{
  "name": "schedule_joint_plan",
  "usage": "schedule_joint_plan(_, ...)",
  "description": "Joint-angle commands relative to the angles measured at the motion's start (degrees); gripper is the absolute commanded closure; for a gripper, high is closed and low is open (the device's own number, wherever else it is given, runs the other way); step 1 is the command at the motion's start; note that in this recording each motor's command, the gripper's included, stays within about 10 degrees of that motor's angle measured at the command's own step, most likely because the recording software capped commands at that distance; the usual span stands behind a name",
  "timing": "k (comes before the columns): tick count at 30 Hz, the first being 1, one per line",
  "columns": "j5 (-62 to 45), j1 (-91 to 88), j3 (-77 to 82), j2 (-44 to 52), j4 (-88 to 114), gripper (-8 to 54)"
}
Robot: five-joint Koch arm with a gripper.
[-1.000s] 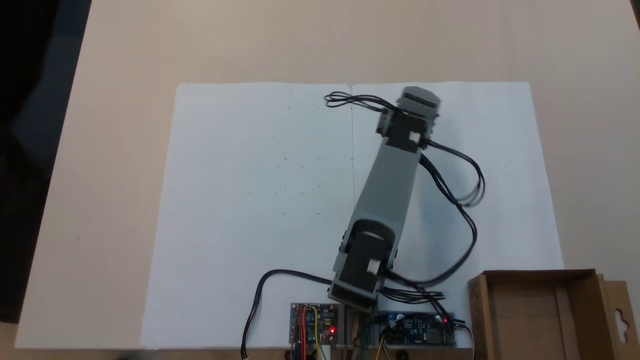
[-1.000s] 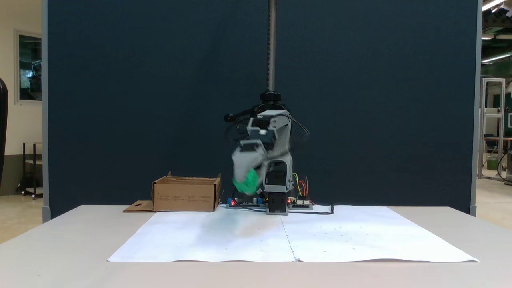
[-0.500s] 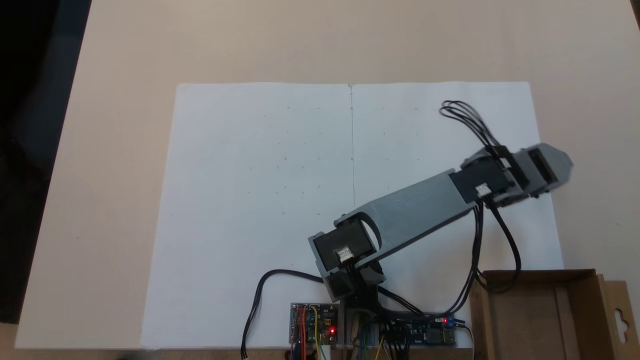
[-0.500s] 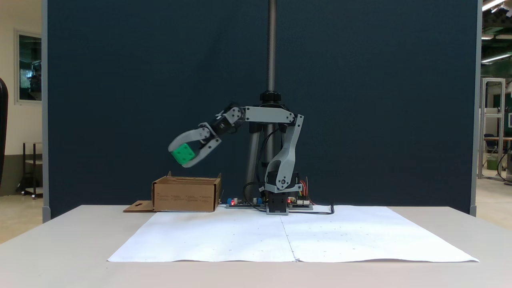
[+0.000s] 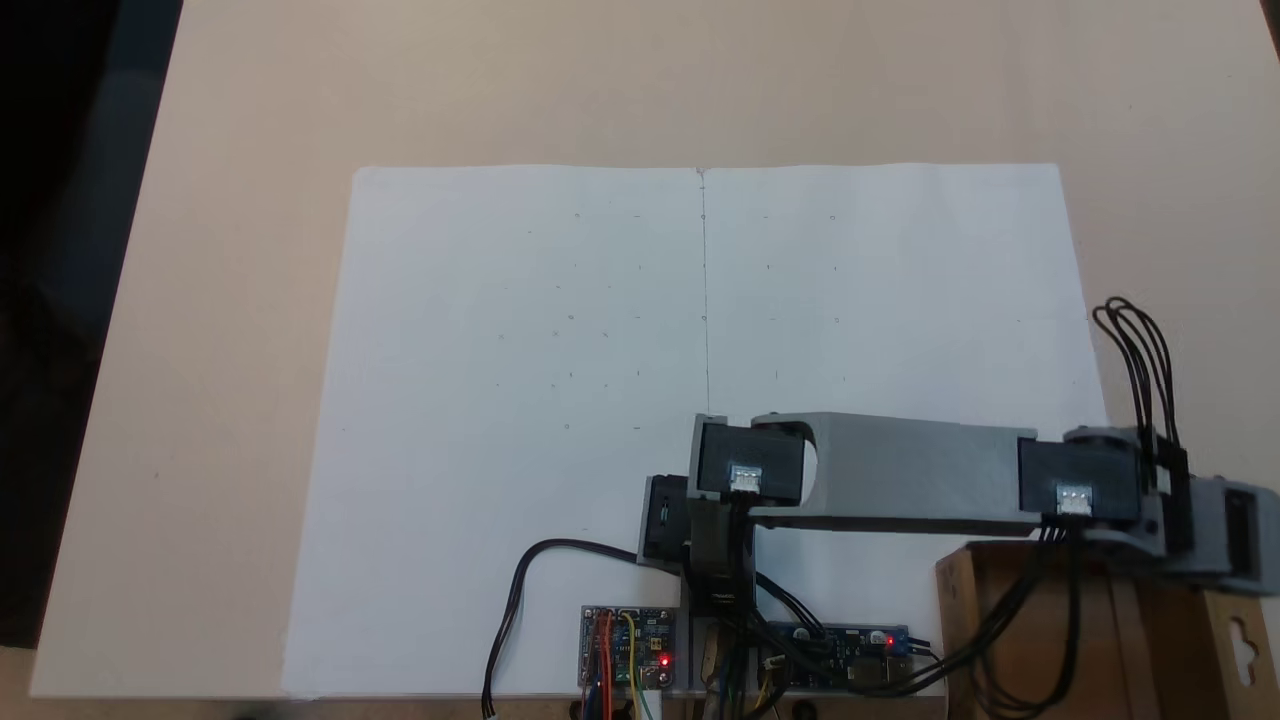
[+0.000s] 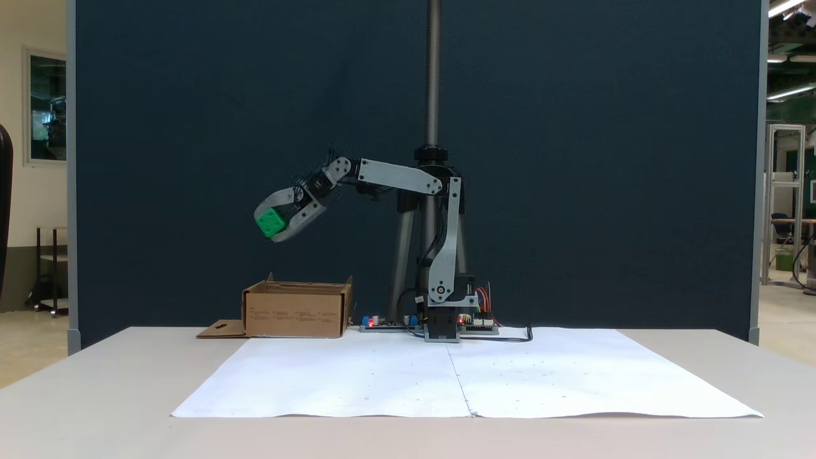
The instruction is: Grasp a green dice and put it in the bin.
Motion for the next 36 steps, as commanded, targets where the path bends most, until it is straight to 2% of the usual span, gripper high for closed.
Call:
schedule_joint_plan(1,-5.5,2.8,-5.1,-1.4,5.7,33.1)
schedule_joint_plan(3,-6.0,4.0,-6.9,-2.9,9.0,33.1)
schedule_joint_plan(6,-12.5,6.8,-10.2,-5.4,25.0,33.1)
schedule_joint_plan(10,-14.2,7.6,-10.2,-6.5,32.3,33.1)
schedule_joint_plan(23,-14.5,7.9,-10.3,-12.1,31.1,33.1)
schedule_joint_plan(24,-14.5,7.9,-10.3,-12.7,30.7,30.9)
schedule_joint_plan(27,-14.6,8.3,-10.3,-14.1,30.6,13.3)
schedule_joint_plan(29,-14.5,8.3,-10.3,-14.5,30.1,6.8)
schedule_joint_plan(36,-14.5,8.4,-10.3,-15.5,26.4,5.4)
